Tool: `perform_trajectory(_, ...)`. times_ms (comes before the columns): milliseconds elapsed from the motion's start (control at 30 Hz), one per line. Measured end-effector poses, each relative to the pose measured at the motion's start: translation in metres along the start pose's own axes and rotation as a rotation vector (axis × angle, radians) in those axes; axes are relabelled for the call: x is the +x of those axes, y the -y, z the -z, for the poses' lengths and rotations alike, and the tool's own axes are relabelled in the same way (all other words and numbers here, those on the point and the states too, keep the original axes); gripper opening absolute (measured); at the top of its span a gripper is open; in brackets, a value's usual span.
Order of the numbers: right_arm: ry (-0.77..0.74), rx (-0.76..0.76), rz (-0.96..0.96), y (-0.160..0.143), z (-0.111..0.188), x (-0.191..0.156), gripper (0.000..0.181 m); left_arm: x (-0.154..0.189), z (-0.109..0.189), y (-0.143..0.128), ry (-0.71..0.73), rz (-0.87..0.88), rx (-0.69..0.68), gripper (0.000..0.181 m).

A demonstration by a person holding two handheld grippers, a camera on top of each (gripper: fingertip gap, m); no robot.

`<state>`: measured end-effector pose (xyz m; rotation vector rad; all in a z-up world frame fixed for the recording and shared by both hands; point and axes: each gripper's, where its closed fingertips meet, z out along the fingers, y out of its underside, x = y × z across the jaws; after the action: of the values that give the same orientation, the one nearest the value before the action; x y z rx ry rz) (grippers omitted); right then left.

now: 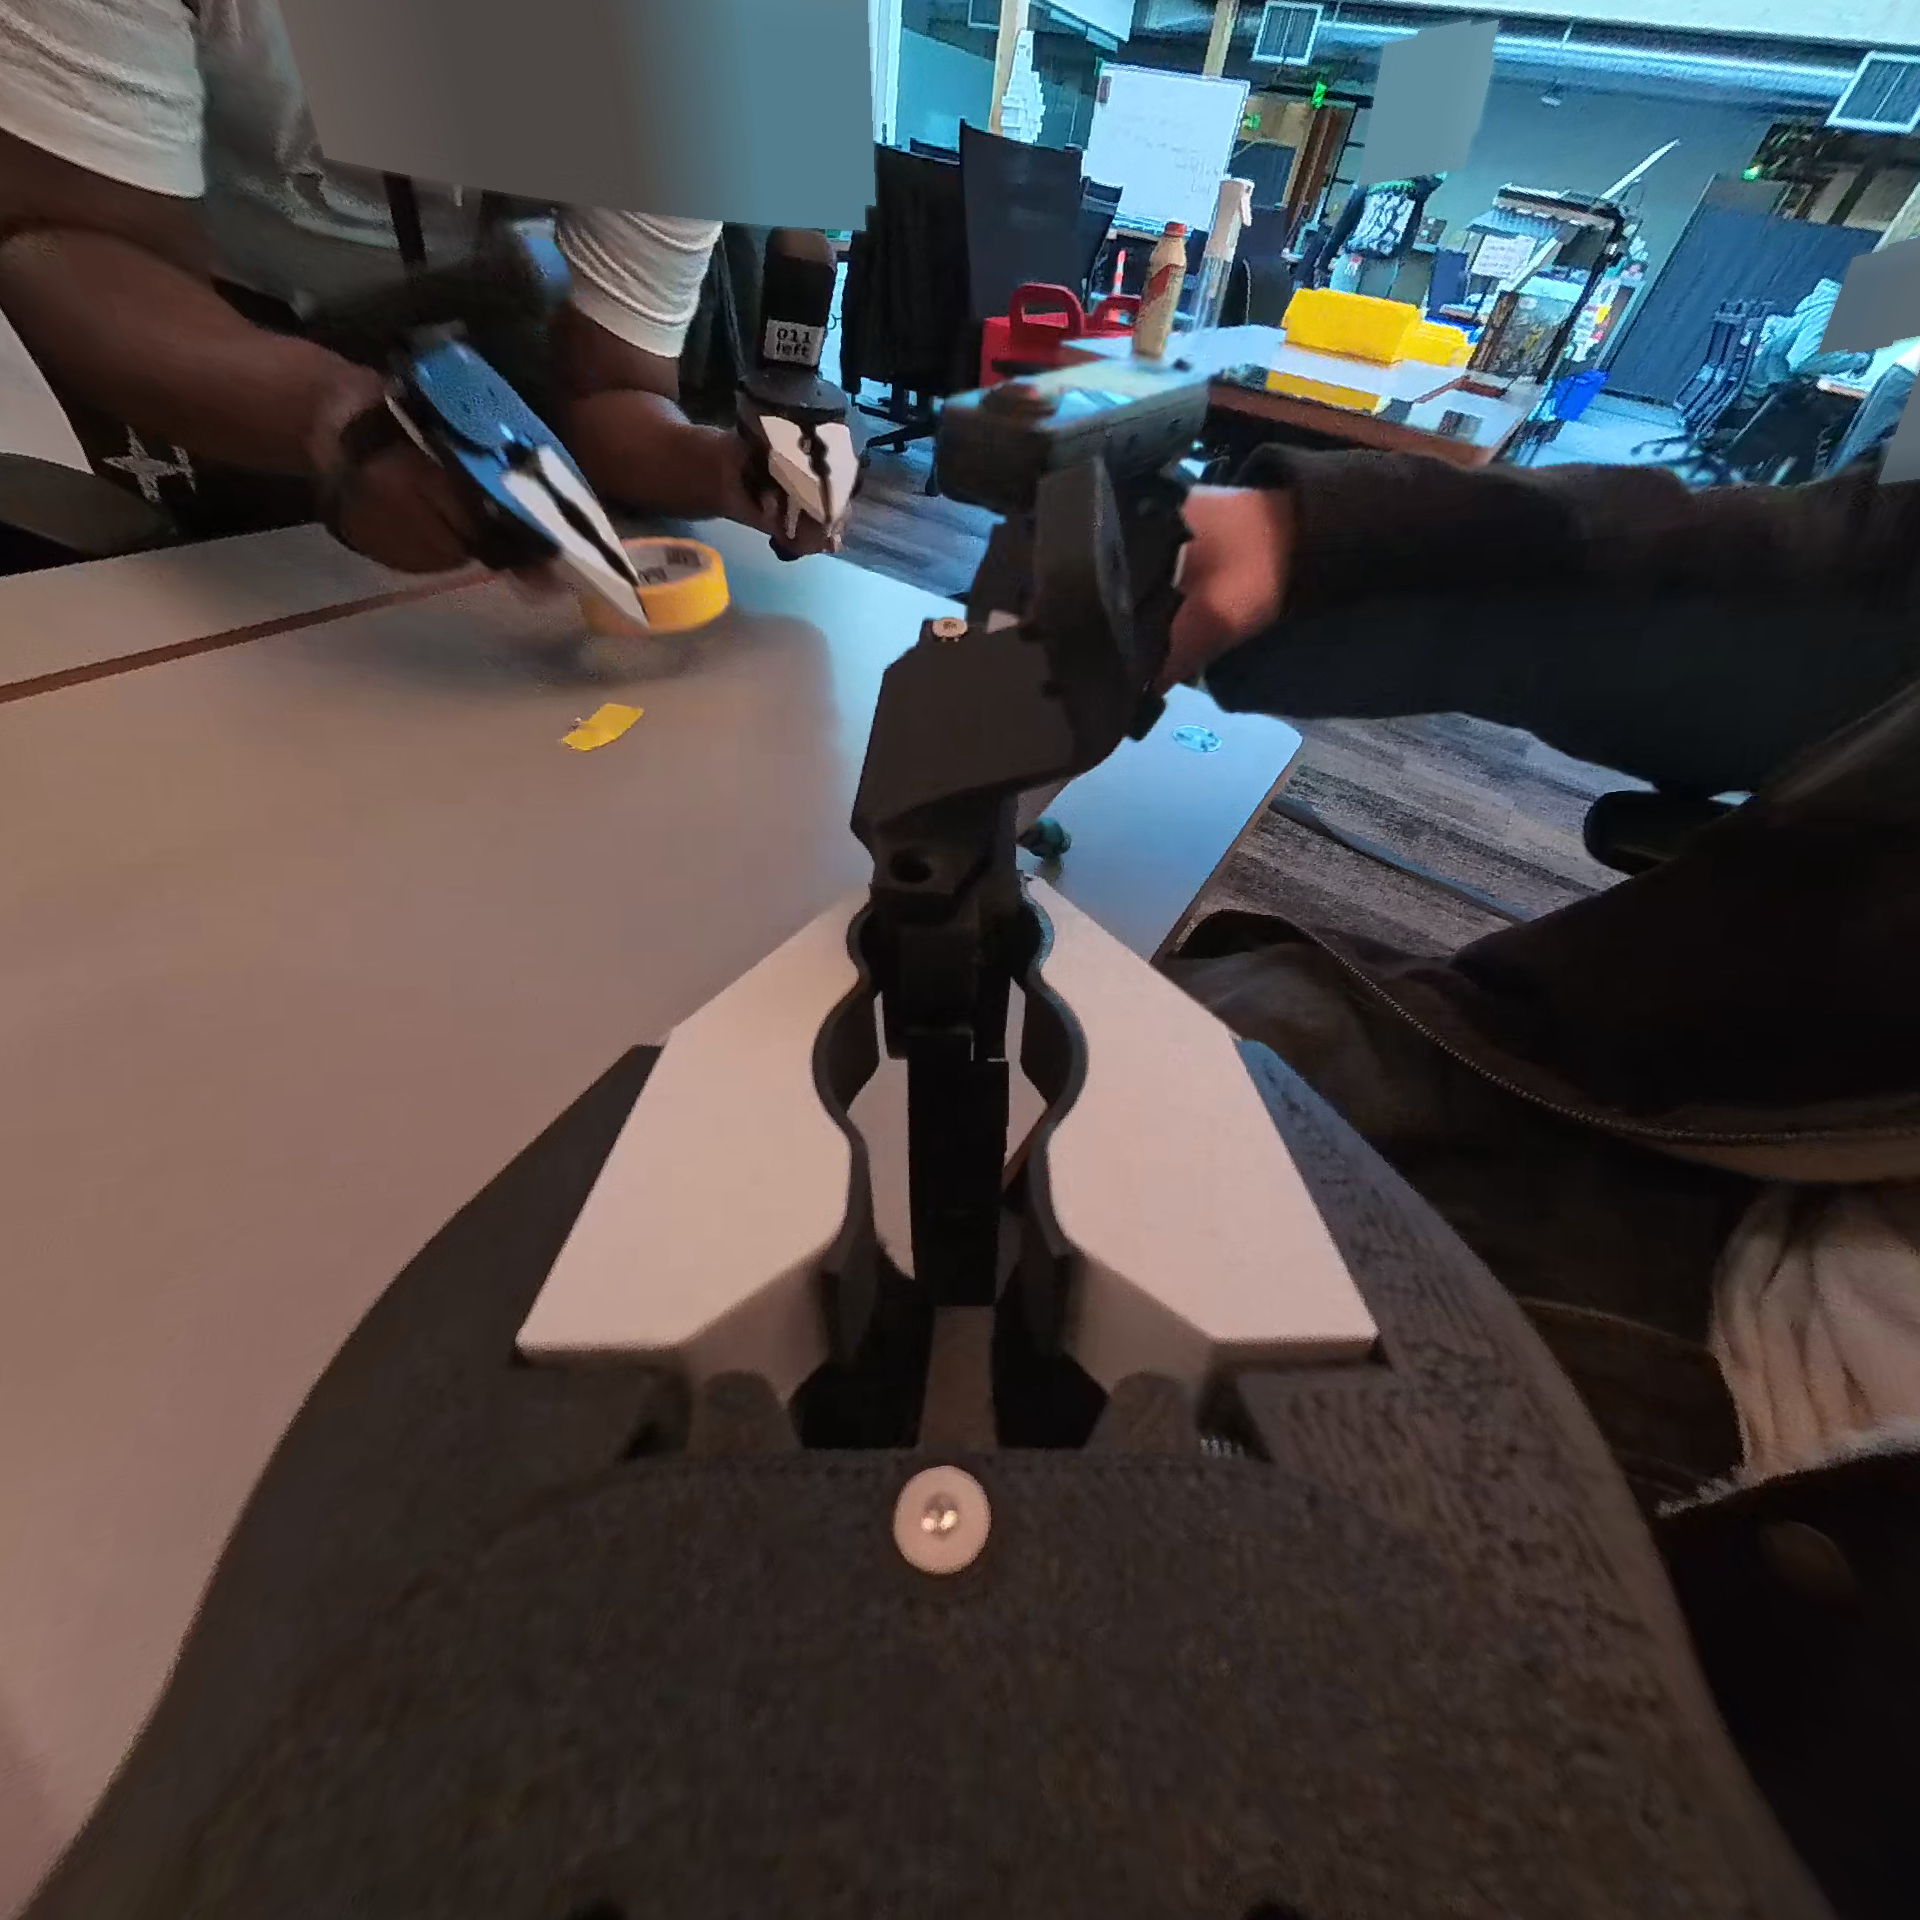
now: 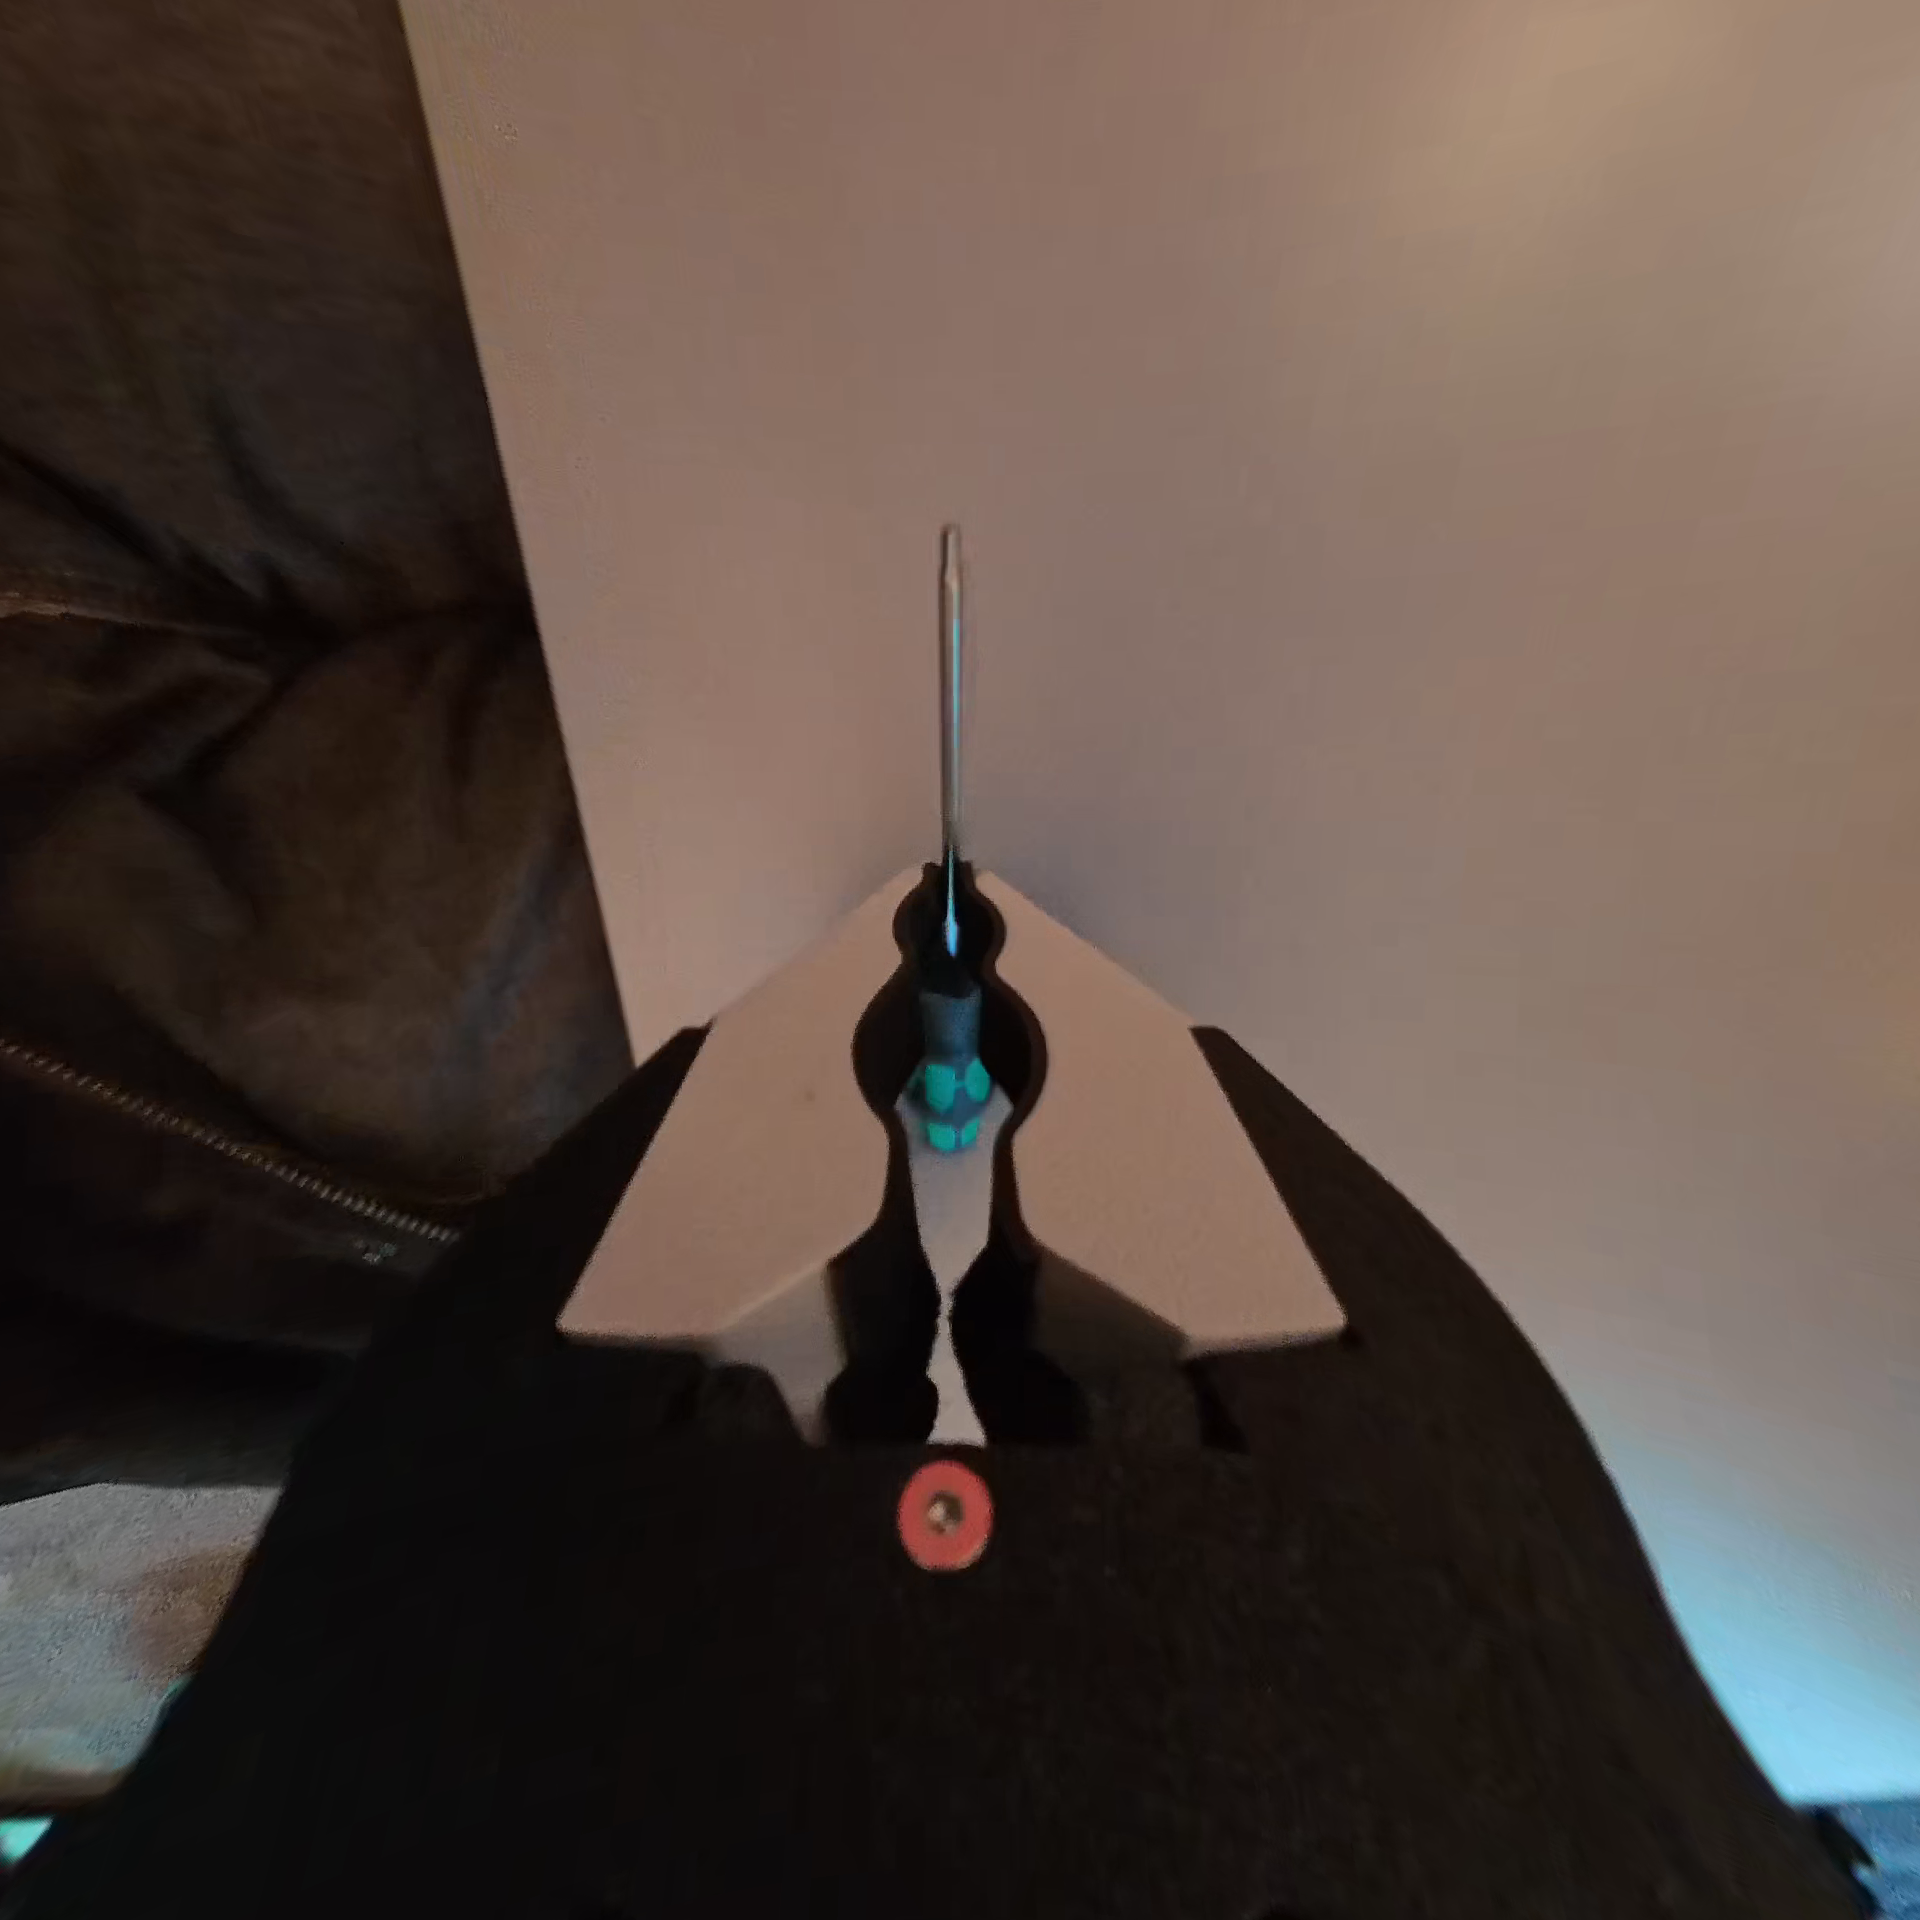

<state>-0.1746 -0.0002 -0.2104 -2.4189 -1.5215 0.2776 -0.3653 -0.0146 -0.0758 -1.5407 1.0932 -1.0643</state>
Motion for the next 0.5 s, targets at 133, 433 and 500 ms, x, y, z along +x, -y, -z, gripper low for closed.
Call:
perform_trajectory(133, 0.052, 0.011, 0.018, 0.002, -0.030, 0.006, 0.001, -0.002, -0.003, -0.005, 0.004, -0.007, -0.020, 0.022)
perform_trajectory(433, -0.001, 0.547, -0.028, 0.011, 0.000, 0.011, 0.047, -0.016, -0.013, -0.017, 0.048, -0.034, -0.074, 0.022)
perform_trajectory(500, -0.065, 0.616, -0.057, -0.010, 0.003, 0.016, 0.063, -0.019, -0.018, -0.018, 0.044, -0.023, -0.070, 0.022)
